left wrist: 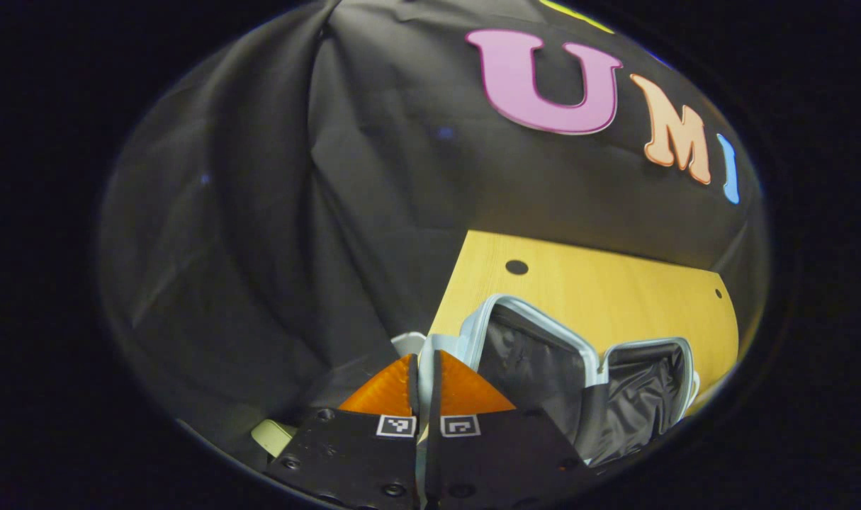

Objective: First open the suitcase, pack the skin care products into it, and then close the suitcase.

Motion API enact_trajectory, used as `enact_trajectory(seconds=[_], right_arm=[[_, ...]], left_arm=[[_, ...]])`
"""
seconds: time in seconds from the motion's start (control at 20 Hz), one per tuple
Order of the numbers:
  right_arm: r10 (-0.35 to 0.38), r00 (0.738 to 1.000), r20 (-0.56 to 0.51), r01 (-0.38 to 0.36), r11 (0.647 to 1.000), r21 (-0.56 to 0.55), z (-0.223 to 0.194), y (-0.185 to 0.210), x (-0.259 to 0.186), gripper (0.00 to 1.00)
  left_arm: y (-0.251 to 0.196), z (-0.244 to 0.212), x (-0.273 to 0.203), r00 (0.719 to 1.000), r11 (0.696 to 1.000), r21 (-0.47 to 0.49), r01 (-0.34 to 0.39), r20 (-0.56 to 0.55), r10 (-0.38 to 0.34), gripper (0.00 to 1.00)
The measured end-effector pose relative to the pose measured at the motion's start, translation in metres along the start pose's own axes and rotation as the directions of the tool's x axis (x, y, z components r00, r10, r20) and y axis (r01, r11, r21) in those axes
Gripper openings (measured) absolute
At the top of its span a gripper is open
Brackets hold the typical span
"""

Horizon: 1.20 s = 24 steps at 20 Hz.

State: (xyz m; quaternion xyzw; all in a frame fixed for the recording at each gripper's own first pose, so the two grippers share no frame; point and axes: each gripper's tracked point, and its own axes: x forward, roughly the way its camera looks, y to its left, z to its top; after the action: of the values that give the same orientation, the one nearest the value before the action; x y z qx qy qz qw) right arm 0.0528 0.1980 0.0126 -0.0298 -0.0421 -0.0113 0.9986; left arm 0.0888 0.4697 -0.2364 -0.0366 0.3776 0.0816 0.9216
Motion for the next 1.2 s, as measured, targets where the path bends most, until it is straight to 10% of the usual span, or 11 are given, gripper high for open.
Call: enact_trajectory(seconds=[0.55,0.65,0.8,1.2], right_arm=[[-0.008,0.999,-0.050,0.006,0.999,-0.037,-0.011,0.010,0.002,0.98],[-0.004,0.998,-0.063,0.002,0.999,-0.036,-0.013,0.011,0.000,1.00],[0.021,0.998,-0.061,-0.024,0.999,-0.049,-0.012,0.014,-0.003,0.98],[0.068,0.994,-0.086,-0.068,0.998,-0.003,-0.022,-0.023,-0.002,0.98]], left_arm=[[0.048,-0.098,0.060,0.986,0.991,-0.108,-0.083,-0.155,0.066,0.01],[0.050,-0.092,0.060,0.994,0.993,-0.090,-0.071,-0.085,0.064,0.22],[0.041,-0.054,0.042,0.994,0.993,-0.095,-0.067,0.084,0.075,1.00],[-0.031,0.040,-0.089,0.876,0.990,-0.031,-0.140,0.462,0.139,0.94]])
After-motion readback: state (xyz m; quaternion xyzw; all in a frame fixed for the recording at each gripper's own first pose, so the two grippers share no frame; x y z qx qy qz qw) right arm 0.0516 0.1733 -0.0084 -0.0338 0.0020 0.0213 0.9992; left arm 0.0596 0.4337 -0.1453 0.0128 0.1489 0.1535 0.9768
